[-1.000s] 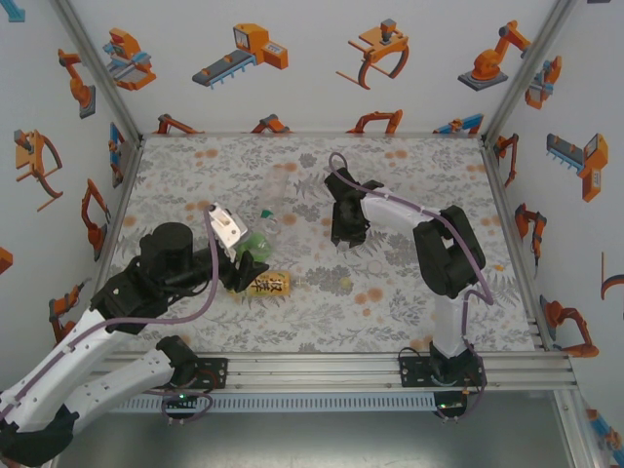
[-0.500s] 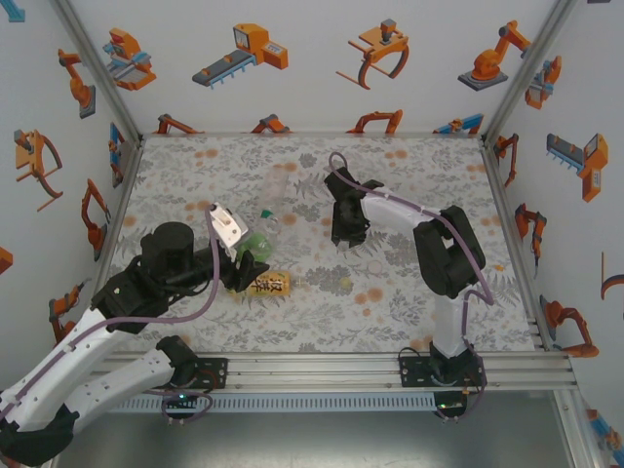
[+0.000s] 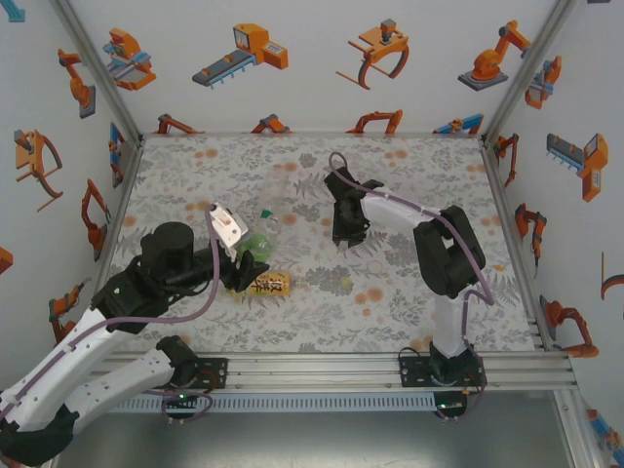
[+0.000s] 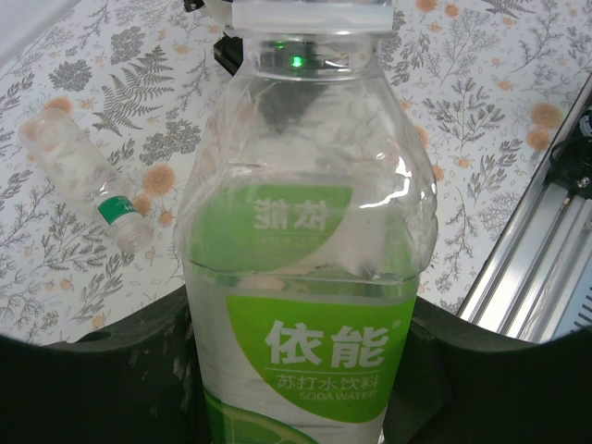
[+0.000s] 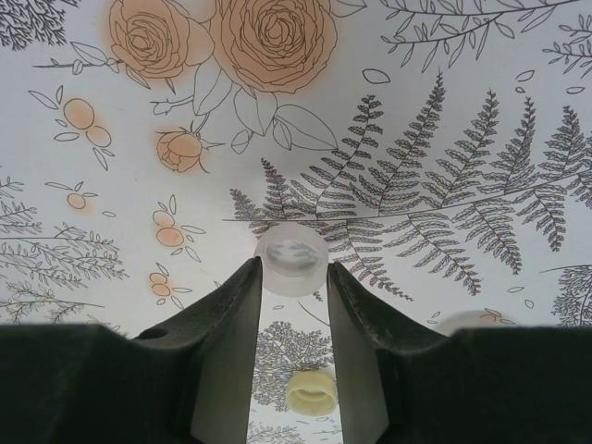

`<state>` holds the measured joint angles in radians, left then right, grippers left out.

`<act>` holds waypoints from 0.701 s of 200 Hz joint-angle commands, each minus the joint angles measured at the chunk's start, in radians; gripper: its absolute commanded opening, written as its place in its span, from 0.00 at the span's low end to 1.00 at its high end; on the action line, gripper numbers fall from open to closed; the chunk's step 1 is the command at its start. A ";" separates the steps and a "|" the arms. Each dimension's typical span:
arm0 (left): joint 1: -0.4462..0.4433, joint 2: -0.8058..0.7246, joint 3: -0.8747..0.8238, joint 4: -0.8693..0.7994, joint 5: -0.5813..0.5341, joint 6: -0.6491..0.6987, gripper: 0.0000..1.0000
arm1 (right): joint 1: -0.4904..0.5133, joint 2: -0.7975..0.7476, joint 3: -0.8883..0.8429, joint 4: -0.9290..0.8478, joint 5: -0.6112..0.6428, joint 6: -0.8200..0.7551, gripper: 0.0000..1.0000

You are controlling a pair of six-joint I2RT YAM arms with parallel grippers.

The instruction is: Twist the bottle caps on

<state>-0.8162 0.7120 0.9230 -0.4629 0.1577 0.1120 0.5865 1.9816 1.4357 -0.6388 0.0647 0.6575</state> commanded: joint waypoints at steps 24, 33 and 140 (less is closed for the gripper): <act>0.006 -0.008 0.016 0.027 0.018 -0.019 0.00 | -0.004 -0.040 0.022 -0.016 0.005 0.009 0.34; 0.006 -0.008 0.016 0.027 0.019 -0.017 0.00 | -0.004 -0.040 0.021 -0.016 0.004 0.008 0.29; 0.006 -0.008 0.014 0.026 0.019 -0.020 0.00 | -0.004 -0.058 0.020 -0.014 0.020 0.010 0.33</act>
<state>-0.8162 0.7120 0.9230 -0.4629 0.1577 0.1112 0.5865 1.9804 1.4357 -0.6384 0.0650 0.6575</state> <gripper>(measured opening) 0.535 0.323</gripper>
